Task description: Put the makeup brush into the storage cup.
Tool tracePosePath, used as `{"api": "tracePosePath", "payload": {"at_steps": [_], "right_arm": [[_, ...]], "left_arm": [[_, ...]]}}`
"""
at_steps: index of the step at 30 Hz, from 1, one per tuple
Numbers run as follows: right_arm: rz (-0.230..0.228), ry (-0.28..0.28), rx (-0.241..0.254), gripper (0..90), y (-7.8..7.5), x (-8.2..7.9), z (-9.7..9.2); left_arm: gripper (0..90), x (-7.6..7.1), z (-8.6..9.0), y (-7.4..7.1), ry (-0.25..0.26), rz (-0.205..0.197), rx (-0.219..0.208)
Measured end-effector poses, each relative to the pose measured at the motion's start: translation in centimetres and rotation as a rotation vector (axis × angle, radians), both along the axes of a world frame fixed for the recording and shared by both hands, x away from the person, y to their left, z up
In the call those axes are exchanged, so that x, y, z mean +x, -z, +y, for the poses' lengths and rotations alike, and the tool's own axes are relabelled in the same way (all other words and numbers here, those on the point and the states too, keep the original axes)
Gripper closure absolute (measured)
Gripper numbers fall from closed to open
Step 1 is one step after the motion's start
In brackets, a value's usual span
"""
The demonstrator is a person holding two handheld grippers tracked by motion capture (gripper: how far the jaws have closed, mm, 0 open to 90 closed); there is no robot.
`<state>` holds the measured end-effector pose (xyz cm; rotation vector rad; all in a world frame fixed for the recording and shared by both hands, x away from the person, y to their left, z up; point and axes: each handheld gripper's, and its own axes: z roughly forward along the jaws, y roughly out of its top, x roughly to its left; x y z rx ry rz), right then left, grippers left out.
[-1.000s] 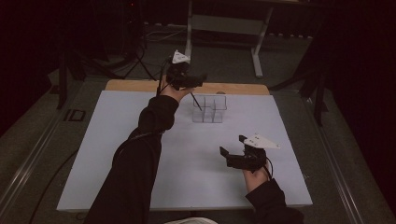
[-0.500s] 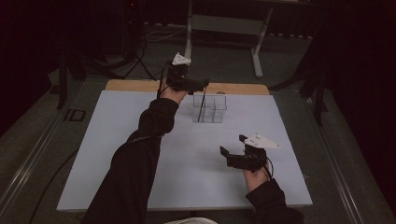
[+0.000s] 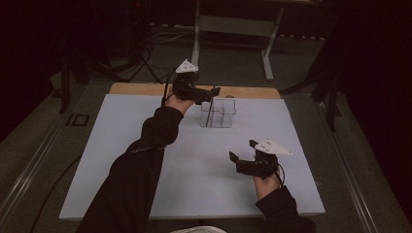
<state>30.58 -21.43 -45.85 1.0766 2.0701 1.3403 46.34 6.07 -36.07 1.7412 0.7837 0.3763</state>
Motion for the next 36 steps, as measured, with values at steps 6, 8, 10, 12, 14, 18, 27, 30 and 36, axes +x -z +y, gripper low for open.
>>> {"api": "tracePosePath", "payload": {"at_steps": [6, 8, 10, 12, 14, 18, 27, 30, 36], "right_arm": [[-0.005, 0.008, 0.007, 11.3, -0.1, -0.1, -0.2], [-0.004, 0.009, 0.01, 11.4, -0.2, -0.2, -0.2], [-0.008, 0.011, 0.012, 11.3, -0.2, -0.2, -0.2], [-0.008, 0.015, 0.014, 11.3, -0.3, -0.2, -0.3], [-0.009, 0.017, 0.018, 11.4, -0.3, -0.2, -0.3], [-0.015, 0.018, 0.014, 11.3, -0.3, -0.2, -0.3], [-0.022, 0.013, 0.024, 11.3, -0.2, -0.1, -0.6], [-0.024, 0.012, 0.028, 11.3, -0.3, -0.1, -0.5], [-0.027, 0.009, 0.02, 11.4, -0.3, -0.2, -0.4]], "left_arm": [[0.5, -1.7, 0.7, 0.2, 0.048, -0.015, 0.007], [0.5, -2.3, 1.0, 0.2, 0.063, -0.008, 0.013], [0.5, -2.9, 1.3, 0.3, 0.072, -0.004, 0.014], [0.5, -3.3, 1.6, 0.4, 0.082, -0.004, 0.012], [0.5, -3.8, 1.8, 0.5, 0.09, -0.004, 0.018], [0.5, -5.0, 2.4, 0.7, 0.115, -0.009, 0.013], [0.6, -7.2, 3.3, 1.4, 0.162, -0.013, 0.018], [0.6, -7.9, 3.6, 1.5, 0.173, -0.01, 0.014], [0.6, -9.4, 4.2, 2.0, 0.183, -0.011, 0.021]]}}
